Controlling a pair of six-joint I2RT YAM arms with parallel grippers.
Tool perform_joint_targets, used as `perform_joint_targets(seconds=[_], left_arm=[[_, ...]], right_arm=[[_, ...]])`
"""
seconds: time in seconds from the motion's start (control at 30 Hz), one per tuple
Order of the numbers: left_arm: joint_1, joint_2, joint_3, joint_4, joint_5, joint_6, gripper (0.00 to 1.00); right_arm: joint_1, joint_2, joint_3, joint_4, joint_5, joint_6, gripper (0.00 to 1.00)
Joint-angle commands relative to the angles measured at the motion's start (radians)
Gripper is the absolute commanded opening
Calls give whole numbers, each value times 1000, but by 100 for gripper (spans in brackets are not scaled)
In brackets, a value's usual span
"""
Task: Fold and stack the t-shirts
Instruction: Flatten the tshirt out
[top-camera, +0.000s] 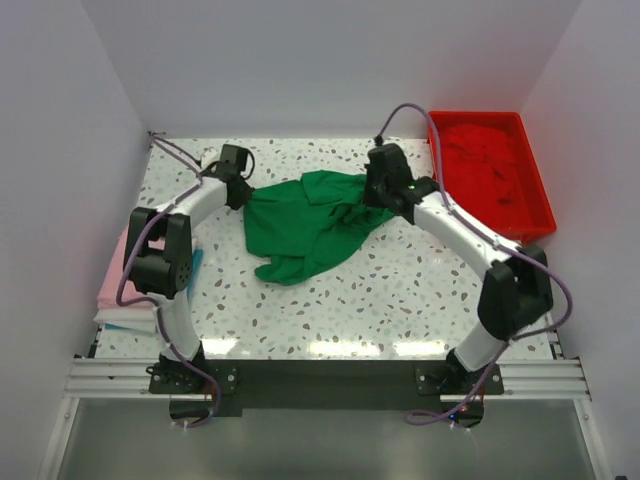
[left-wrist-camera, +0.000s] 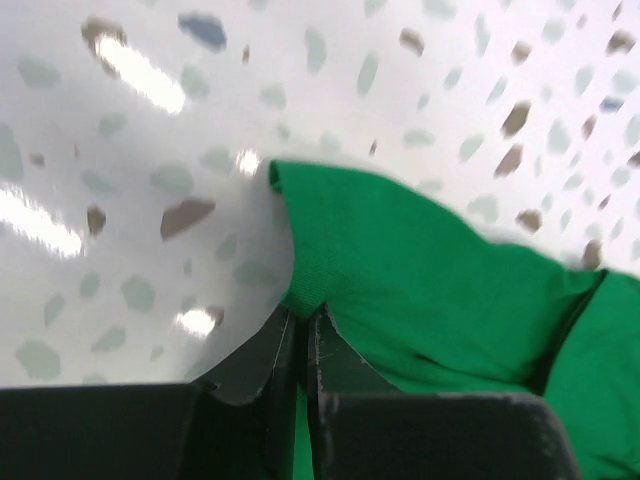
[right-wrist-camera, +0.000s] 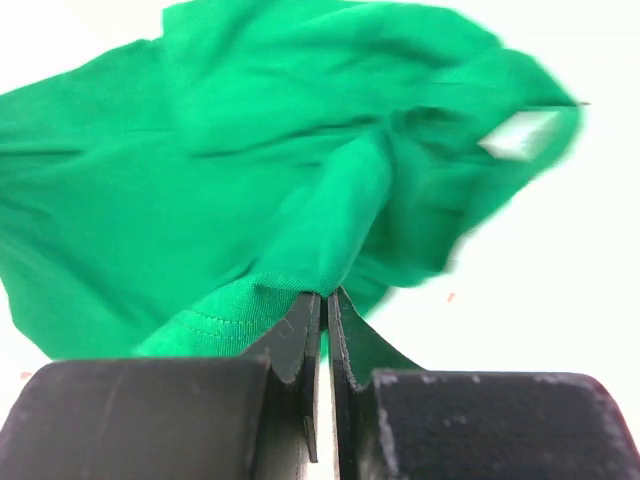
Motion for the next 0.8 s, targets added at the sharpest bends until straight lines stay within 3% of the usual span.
perform_joint_targets(seconds=[0.0, 0.17, 0.37, 0.47, 0.57, 0.67, 0.77], left_arm=[[53, 49, 144, -20, -46, 87, 0], [94, 149, 357, -15, -52, 221, 0], [109, 292, 612, -77, -34, 366, 0], [116, 338, 689, -100, 42, 394, 20], [116, 312, 693, -101, 71, 399, 62], [116, 225, 638, -129, 42, 364, 81], [111, 41, 405, -135, 11, 283, 82]], right_arm=[[-40, -168, -124, 16, 9, 24, 0], [-56, -406, -347, -16, 61, 34, 0], [-56, -705, -616, -67, 6, 126, 0], [-57, -801, -706, -94, -5, 159, 0], [-56, -857, -753, -125, -57, 180, 0], [-56, -906, -821, -96, -112, 197, 3], [-54, -885, -846, -87, -112, 200, 16]])
